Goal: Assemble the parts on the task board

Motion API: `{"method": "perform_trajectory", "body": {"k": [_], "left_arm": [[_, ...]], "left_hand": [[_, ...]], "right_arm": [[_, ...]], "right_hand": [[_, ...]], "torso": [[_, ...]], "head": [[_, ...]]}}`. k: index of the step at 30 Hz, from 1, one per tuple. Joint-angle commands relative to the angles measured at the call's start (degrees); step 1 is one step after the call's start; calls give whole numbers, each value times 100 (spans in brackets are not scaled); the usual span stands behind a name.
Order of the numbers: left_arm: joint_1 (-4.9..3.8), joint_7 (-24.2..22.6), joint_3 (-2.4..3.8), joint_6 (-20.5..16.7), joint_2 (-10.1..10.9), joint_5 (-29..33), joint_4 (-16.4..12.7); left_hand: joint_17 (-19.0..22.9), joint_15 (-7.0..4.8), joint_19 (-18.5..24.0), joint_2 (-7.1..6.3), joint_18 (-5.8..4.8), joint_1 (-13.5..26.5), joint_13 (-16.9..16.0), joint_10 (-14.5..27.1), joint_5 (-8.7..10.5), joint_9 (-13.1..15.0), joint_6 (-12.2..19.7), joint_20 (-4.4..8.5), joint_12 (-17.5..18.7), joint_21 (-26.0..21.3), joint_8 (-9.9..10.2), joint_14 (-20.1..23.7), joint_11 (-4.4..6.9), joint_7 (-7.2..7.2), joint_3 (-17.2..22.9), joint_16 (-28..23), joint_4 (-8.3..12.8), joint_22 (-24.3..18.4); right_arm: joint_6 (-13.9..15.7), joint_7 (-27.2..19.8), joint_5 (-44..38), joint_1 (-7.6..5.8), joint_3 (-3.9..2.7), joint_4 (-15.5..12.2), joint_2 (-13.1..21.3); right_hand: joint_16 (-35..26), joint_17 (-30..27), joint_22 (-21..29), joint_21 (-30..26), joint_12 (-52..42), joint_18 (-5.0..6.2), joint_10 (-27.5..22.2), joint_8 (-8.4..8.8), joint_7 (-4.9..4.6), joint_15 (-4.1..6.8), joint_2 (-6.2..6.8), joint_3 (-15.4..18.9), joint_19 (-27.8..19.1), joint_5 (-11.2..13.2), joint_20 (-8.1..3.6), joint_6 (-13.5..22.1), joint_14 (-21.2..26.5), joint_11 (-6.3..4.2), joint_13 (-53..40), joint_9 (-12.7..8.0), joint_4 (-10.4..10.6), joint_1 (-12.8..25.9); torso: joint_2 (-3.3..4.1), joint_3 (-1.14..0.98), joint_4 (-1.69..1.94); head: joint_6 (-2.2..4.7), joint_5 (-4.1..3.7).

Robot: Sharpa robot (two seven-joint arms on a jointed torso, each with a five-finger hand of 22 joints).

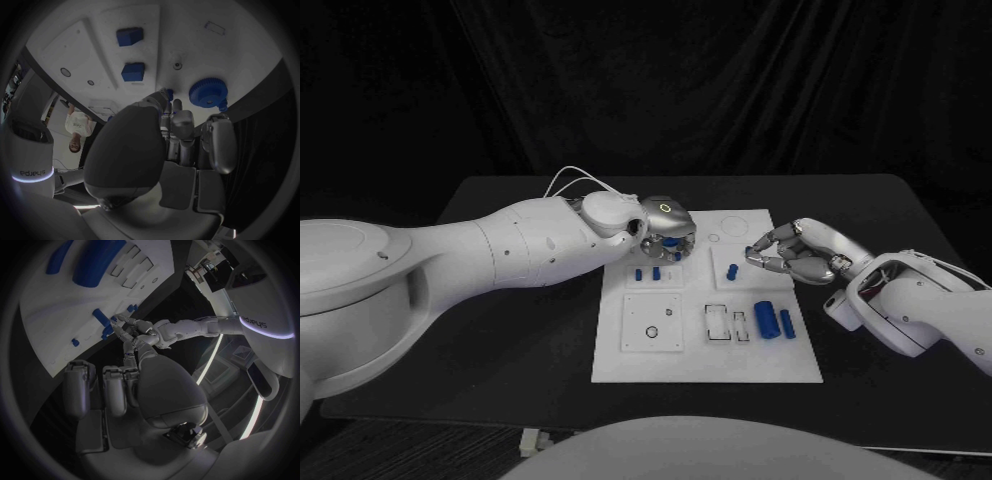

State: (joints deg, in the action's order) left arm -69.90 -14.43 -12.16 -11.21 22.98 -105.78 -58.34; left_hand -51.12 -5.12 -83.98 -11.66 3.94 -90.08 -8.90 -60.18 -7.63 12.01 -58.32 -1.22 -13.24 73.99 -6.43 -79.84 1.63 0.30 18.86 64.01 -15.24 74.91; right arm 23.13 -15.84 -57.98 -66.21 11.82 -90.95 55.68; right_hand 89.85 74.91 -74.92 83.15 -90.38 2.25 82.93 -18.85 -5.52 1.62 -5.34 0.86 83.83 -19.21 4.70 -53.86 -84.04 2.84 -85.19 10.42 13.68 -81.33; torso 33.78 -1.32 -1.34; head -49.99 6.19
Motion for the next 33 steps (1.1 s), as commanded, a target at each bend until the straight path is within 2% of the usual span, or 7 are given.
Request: {"method": "perform_trajectory", "body": {"k": [1, 9, 25, 33], "left_arm": [[14, 7, 7, 41, -24, -5, 10], [31, -6, 7, -9, -58, -5, 65], [71, -42, 7, -1, -150, -5, 193], [89, 9, 7, -11, -158, -6, 221]], "left_hand": [[32, -1, -104, 18, -58, -51, 6, -50, -59, -3, -41, -14, 21, -40, 13, 57, 2, 3, 33, -31, 6, 1063], [102, -9, -117, 21, -64, -68, 0, -172, -180, -3, -61, -7, 8, -7, 14, 65, 9, 6, 98, -52, 47, 1072], [186, -6, -117, 37, -64, -40, 3, -263, -173, 11, -129, -8, 14, -18, -16, 67, 6, 16, 133, -83, 65, 1070], [328, 1, -111, 78, -58, -9, 21, -349, -286, 67, -345, -10, 54, -55, -134, 89, -3, 56, 181, -146, 130, 1062]], "right_arm": [[-72, 91, 2, 19, -3, -10, 7], [-104, 104, 2, 27, -3, -12, 14], [-149, 114, 2, 31, -3, -17, 22], [-164, 109, 2, 32, -3, -10, 11]], "right_hand": [[15, 1509, -1249, -27, 38, -27, 707, -13, 1, 49, 32, 0, 184, 6, -41, -43, -596, -153, -481, 4, 42, 2], [15, 1509, -1246, -33, 38, -25, 707, -11, 0, 49, 33, 0, 180, 6, -41, -42, -596, -152, -481, 4, 44, 1], [15, 1509, -1247, -32, 38, -26, 707, -10, 0, 49, 33, -1, 181, 5, -42, -42, -596, -152, -481, 3, 44, -1], [15, 1509, -1242, -45, 38, -23, 707, 35, -22, 42, 39, 0, 173, 0, -42, 34, -596, -138, -481, -15, 54, -12]], "torso": [[0, -1, -1], [0, -2, -1], [-2, -2, -2], [0, -3, -2]], "head": [[-1, -10], [-1, -19], [-1, -41], [-1, -50]]}}
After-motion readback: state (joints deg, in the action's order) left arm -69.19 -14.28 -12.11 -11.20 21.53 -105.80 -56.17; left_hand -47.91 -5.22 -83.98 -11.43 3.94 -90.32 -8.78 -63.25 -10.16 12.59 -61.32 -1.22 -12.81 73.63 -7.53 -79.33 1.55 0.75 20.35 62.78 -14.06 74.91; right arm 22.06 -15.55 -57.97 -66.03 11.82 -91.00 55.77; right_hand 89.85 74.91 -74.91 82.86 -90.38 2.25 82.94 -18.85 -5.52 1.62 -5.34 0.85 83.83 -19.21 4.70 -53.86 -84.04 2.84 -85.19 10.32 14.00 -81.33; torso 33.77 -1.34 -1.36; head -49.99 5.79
